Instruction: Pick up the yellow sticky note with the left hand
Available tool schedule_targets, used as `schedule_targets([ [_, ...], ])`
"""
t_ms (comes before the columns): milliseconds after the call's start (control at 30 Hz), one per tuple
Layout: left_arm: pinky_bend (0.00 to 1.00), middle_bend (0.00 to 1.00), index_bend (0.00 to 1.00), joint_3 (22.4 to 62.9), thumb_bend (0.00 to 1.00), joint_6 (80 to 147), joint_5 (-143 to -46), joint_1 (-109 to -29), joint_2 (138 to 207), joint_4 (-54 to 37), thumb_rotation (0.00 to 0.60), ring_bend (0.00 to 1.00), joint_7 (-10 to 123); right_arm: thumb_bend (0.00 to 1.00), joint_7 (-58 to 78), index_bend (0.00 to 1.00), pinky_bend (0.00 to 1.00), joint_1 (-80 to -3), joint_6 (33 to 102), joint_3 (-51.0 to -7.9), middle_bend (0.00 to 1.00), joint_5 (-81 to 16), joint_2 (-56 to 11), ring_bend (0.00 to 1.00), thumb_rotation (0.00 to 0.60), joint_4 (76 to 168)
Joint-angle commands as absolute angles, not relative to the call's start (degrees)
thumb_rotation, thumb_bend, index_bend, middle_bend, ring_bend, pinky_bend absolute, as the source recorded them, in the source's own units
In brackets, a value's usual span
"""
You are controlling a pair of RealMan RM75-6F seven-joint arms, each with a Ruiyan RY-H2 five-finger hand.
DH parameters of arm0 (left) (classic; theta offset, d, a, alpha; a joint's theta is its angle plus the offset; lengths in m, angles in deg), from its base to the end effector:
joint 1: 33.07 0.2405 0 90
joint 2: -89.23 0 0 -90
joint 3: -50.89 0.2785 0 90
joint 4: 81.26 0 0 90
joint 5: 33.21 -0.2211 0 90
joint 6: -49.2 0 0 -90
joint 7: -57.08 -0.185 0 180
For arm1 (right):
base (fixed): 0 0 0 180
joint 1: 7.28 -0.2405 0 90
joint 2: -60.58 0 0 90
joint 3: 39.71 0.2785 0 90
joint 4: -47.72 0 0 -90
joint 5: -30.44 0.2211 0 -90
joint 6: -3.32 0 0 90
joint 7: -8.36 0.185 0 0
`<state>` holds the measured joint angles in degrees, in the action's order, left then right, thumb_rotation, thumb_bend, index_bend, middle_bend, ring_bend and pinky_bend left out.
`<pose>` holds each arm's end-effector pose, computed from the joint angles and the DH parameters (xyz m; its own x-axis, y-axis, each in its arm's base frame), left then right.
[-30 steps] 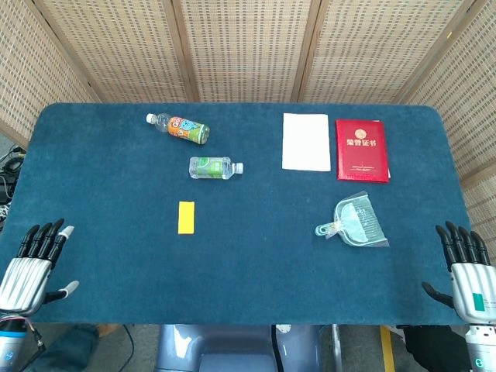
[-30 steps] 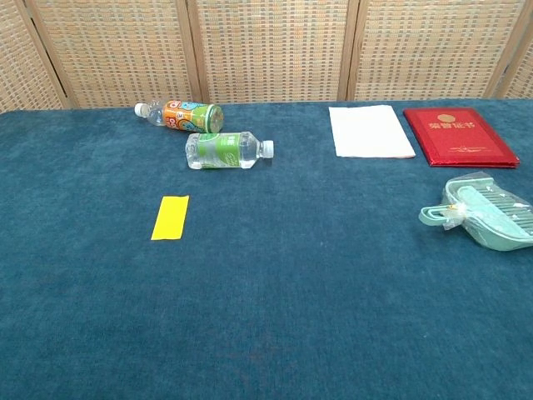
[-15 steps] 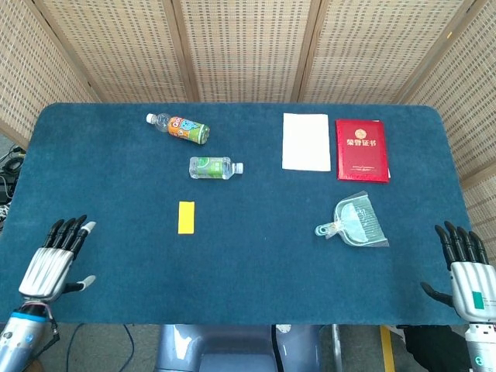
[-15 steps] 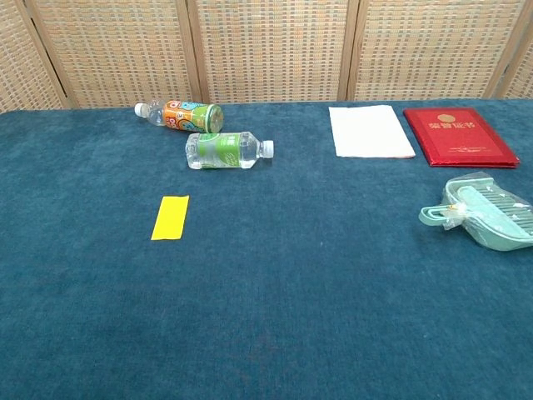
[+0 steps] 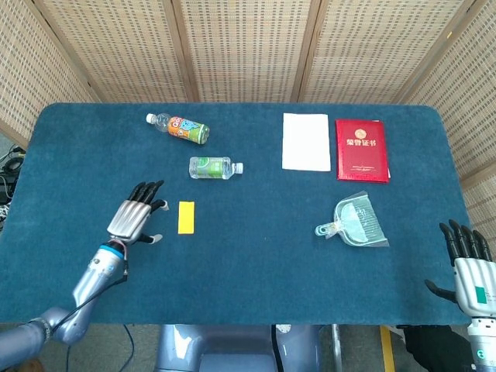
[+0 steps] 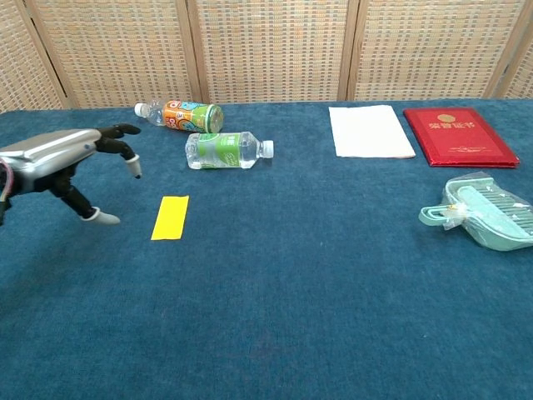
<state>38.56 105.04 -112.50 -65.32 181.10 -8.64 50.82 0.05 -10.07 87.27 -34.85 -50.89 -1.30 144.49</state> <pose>-0.2204 0.3890 -0.0351 0.3931 0.2110 0.8950 0.8922 -0.3228 -0.3158 -0.3411 -0.2186 0.1721 0.4814 -0.0170 0.8764 -0.8719 0.0936 0.4807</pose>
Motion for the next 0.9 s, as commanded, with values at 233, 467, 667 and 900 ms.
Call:
schedule_targets([
  [233,0.00,0.00,0.40,38.05,0.18,101.95,-110.04,-69.75,189.38,-16.14,0.600,0.00,54.75,0.00,0.55,0.04,0.00,-10.72,85.48,-34.46,0.00,-49.00,-1.40,0.00,0.600,143.81],
  [467,0.00,0.00,0.41,39.70,0.17,103.46,-110.79,-69.84,191.90,-19.01,0.600,0.00,55.64,0.00,0.59,0.04,0.00,-11.00,84.74,-34.53,0.00,-48.46,-1.49,0.00,0.600,143.61],
  [667,0.00,0.00,0.41,40.11,0.17,102.80,-110.08,-70.51,193.14,-21.19,0.600,0.00,56.37,0.00,0.76,0.04,0.00,-11.07,84.49,-34.77,0.00,-48.54,-1.17,0.00,0.600,143.80],
  [900,0.00,0.00,0.41,39.82,0.17,103.16,-109.27,-70.91,193.14,-21.90,0.600,0.00,56.81,0.00,0.72,0.04,0.00,-11.13,84.45,-34.85,0.00,-48.45,-1.13,0.00,0.600,143.83],
])
